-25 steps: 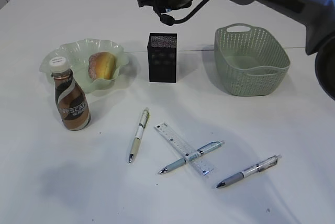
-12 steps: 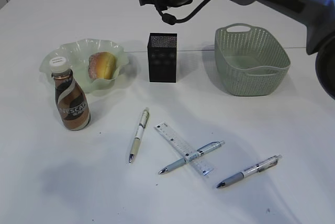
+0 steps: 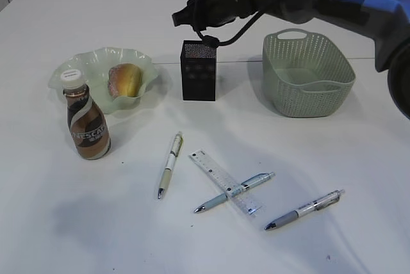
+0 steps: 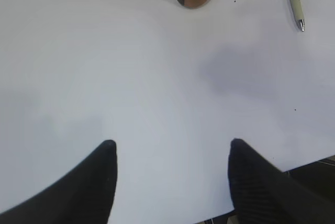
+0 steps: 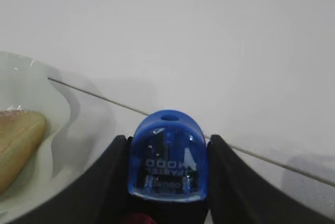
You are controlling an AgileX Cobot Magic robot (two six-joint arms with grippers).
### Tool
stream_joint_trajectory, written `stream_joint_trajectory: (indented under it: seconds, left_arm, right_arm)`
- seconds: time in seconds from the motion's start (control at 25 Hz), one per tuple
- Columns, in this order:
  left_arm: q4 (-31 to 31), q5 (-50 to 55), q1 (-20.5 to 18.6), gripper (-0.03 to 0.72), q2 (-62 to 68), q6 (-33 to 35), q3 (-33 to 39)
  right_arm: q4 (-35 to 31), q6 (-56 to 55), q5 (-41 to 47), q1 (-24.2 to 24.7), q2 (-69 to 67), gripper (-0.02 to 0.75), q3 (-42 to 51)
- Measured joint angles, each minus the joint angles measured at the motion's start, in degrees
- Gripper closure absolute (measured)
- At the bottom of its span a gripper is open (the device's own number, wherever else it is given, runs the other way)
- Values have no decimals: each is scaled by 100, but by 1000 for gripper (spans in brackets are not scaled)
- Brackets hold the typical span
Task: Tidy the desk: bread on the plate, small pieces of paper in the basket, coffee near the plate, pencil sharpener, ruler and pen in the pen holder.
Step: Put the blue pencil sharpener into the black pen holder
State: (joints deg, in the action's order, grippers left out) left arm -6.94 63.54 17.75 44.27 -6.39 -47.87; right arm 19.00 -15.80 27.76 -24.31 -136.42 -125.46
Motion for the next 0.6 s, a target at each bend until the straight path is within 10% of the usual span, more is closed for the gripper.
stream_joint_trajectory:
  seconds: [0.6]
  left_arm:
    - [0, -23, 0, 221, 0, 0, 0]
  right_arm:
    - [370, 0, -1266, 24, 0, 394, 436]
